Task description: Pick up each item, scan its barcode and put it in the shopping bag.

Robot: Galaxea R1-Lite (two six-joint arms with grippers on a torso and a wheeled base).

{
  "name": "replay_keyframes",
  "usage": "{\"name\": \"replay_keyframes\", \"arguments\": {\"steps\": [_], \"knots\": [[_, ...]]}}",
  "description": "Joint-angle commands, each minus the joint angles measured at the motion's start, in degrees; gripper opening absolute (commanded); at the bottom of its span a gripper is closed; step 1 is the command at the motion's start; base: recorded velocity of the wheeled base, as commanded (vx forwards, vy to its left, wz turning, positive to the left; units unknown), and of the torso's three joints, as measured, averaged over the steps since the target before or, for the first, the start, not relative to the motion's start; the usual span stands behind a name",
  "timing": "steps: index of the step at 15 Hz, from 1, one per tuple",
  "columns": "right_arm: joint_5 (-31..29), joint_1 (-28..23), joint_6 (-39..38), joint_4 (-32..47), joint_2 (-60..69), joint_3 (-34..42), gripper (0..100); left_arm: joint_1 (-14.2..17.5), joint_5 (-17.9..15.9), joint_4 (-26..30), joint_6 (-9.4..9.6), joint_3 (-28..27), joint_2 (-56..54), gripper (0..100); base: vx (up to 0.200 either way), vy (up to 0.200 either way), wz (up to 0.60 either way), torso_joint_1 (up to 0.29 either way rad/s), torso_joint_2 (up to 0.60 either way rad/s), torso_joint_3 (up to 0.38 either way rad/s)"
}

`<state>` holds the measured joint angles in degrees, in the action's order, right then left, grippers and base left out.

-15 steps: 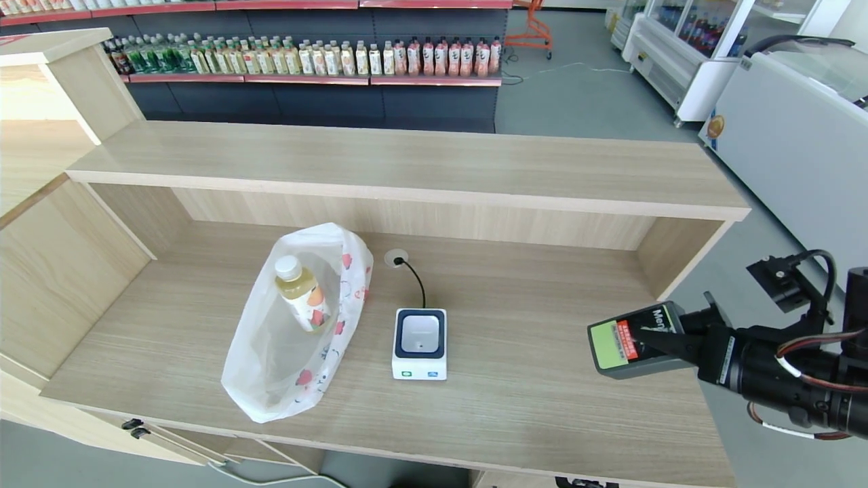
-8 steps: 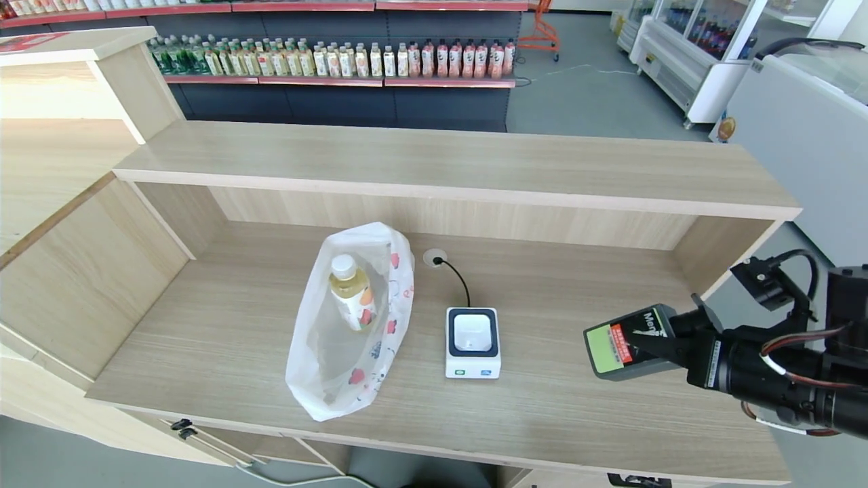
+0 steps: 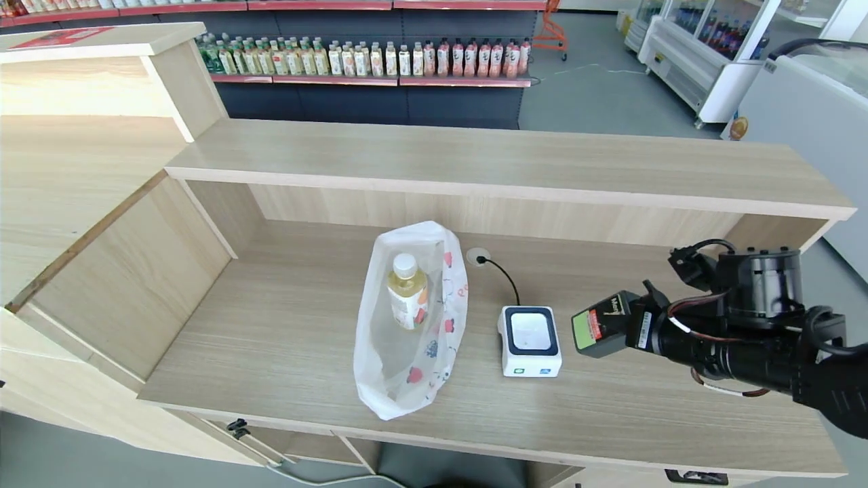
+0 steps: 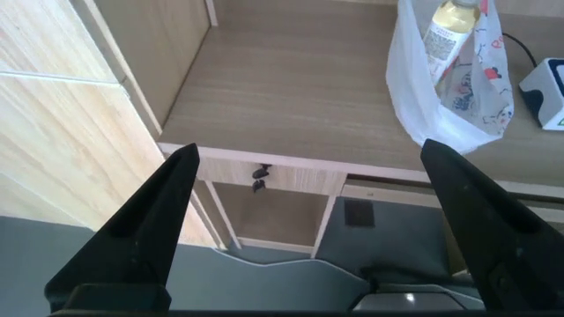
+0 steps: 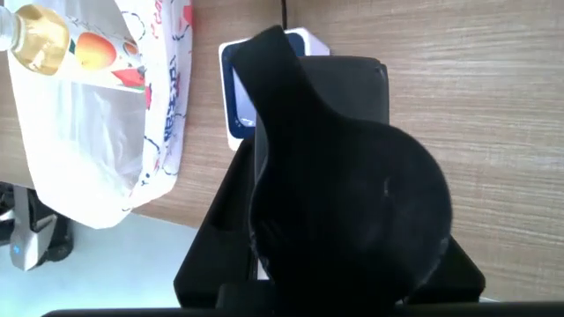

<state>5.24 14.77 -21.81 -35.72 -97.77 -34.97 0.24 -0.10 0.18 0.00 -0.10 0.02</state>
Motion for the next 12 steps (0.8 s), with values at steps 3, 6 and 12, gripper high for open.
{"name": "replay_keyframes", "arguments": {"steps": [3, 6, 12], "knots": [[-0.06, 2.54, -0.25, -5.59, -9.90, -2.64, 0, 0.02, 0.01, -0.01, 0.00, 0.01, -0.02, 100, 0.000, 0.000, 0.00, 0.000, 0.00, 0.000], [-0.32, 3.24, -0.08, -7.44, -13.76, -5.28, 0, 0.02, 0.01, -0.01, -0.09, 0.01, -0.02, 100, 0.000, 0.000, 0.00, 0.000, 0.00, 0.000], [-0.06, 3.95, -0.16, -7.52, -16.93, -8.71, 0, 0.02, 0.01, -0.01, -0.09, 0.01, -0.02, 100, 0.000, 0.000, 0.00, 0.000, 0.00, 0.000]]}}
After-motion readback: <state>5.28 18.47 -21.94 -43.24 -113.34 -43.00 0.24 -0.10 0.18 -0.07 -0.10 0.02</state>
